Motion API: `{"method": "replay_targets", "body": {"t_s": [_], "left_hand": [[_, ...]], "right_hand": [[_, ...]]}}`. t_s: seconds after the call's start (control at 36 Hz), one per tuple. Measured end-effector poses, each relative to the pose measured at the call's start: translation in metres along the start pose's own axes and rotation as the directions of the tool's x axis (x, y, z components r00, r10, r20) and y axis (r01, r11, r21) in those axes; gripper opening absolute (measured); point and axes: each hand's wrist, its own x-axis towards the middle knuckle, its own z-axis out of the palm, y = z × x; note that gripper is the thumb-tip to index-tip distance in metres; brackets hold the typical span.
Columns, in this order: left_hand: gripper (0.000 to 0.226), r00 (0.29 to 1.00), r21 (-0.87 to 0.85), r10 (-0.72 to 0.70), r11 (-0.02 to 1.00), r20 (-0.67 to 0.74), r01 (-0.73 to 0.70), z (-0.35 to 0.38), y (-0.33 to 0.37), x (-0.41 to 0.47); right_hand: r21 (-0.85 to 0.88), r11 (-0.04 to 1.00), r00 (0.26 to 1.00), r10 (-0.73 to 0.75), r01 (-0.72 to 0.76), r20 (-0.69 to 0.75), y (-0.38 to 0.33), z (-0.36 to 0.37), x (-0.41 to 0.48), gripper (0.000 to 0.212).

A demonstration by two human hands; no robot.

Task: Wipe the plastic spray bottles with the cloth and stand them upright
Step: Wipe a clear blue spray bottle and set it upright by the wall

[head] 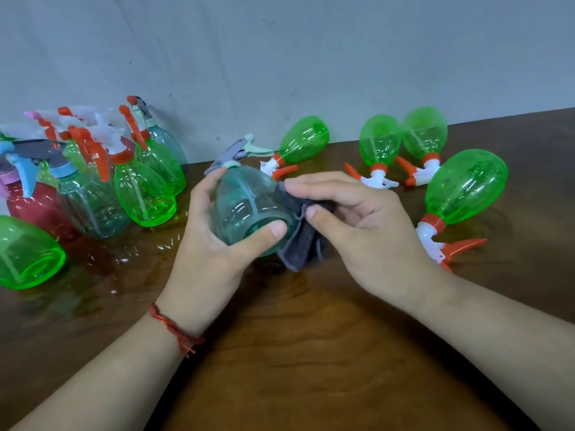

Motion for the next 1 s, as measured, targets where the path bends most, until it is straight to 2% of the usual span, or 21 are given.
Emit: {"method": "replay_targets", "body": {"t_s": [0.11,0.17,0.22,0.28,0.33,0.42,0.47,0.56,0.67,0.72,0.78,0.83,0.86,0.89,0.94,1.0], "left_hand": [[0.096,0.998,0.036,-0.042,0.998,-0.049,0.043,0.004,0.000,0.001],[0.103,0.997,0.047,-0.070,0.996,-0.032,0.071,0.004,-0.002,0.000],[0.104,0.993,-0.047,-0.118,0.992,-0.004,0.118,0.003,-0.001,-0.002],[0.092,0.979,-0.240,-0.199,0.949,0.038,0.202,0.002,0.005,-0.001],[0.076,0.961,-0.362,-0.274,0.893,0.028,0.266,0.000,0.009,0.007],[0.066,0.947,-0.349,-0.320,0.888,0.002,0.301,-0.002,0.010,0.012],[0.058,0.943,-0.308,-0.330,0.893,0.046,0.328,-0.002,0.008,0.006],[0.057,0.946,-0.257,-0.323,0.911,0.034,0.321,-0.004,0.006,0.001],[0.059,0.940,-0.255,-0.342,0.907,0.014,0.334,-0.004,0.007,0.003],[0.060,0.935,-0.293,-0.354,0.892,0.017,0.344,-0.004,0.008,0.003],[0.062,0.930,-0.342,-0.365,0.871,0.034,0.354,-0.004,0.009,0.004],[0.063,0.928,-0.380,-0.368,0.850,0.066,0.364,-0.005,0.011,0.004],[0.063,0.929,-0.400,-0.363,0.842,0.077,0.362,-0.004,0.013,0.003],[0.062,0.929,-0.424,-0.360,0.831,0.082,0.360,-0.003,0.014,0.003],[0.058,0.931,-0.463,-0.355,0.814,0.078,0.350,0.000,0.018,0.001],[0.062,0.939,-0.493,-0.338,0.808,0.063,0.324,0.002,0.021,0.000]], "right_hand": [[-0.091,0.995,0.998,-0.046,0.049,0.031,0.000,0.001,-0.003,0.038],[-0.123,0.991,0.998,-0.055,0.059,0.035,0.000,0.002,-0.003,0.039],[-0.140,0.988,0.998,-0.060,0.063,0.023,-0.001,0.001,-0.002,0.038],[-0.147,0.987,0.998,-0.067,0.065,-0.007,-0.001,0.000,-0.001,0.035],[-0.154,0.986,0.998,-0.062,0.058,-0.019,-0.001,0.000,0.000,0.035],[-0.217,0.973,0.997,-0.079,0.082,0.022,-0.004,0.000,-0.001,0.037],[-0.343,0.919,0.980,-0.171,0.195,0.099,-0.008,-0.001,-0.002,0.038],[-0.465,0.778,0.904,-0.326,0.423,0.277,-0.012,0.001,-0.004,0.039],[-0.497,0.708,0.860,-0.346,0.502,0.376,-0.013,0.004,-0.003,0.036],[-0.479,0.754,0.890,-0.330,0.449,0.314,-0.012,0.003,-0.003,0.036],[-0.398,0.871,0.956,-0.240,0.288,0.168,-0.012,0.002,-0.001,0.036],[-0.197,0.977,0.996,-0.080,0.084,0.025,-0.012,0.002,0.002,0.035],[-0.058,0.998,1.000,0.018,-0.019,-0.018,-0.012,0.002,0.003,0.034],[0.089,0.989,0.992,0.122,-0.118,-0.032,-0.012,0.004,0.003,0.034],[0.312,0.908,0.955,0.297,-0.281,-0.002,-0.010,0.007,0.003,0.030],[0.379,0.858,0.933,0.357,-0.346,0.042,-0.008,0.010,0.000,0.028]]}}
